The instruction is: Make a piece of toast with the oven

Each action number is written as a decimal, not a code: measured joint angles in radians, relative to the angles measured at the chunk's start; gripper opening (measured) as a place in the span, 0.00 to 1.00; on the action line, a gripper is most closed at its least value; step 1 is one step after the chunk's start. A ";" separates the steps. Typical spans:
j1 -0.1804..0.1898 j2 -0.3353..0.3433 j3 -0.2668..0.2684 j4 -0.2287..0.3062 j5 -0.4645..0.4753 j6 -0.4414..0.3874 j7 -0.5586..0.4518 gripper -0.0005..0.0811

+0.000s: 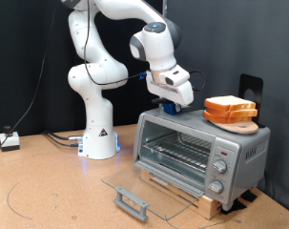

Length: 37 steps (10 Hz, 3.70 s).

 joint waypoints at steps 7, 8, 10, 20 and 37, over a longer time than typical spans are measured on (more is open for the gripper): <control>-0.001 -0.105 -0.100 0.000 0.062 -0.034 -0.085 0.49; -0.004 -0.140 -0.118 0.002 0.061 -0.059 -0.083 0.49; -0.010 -0.164 -0.125 0.004 0.060 -0.085 -0.083 0.49; -0.348 -0.150 -0.229 -0.001 -0.024 -0.010 0.003 0.49; -0.425 0.092 -0.035 0.291 -0.233 -0.244 0.328 0.49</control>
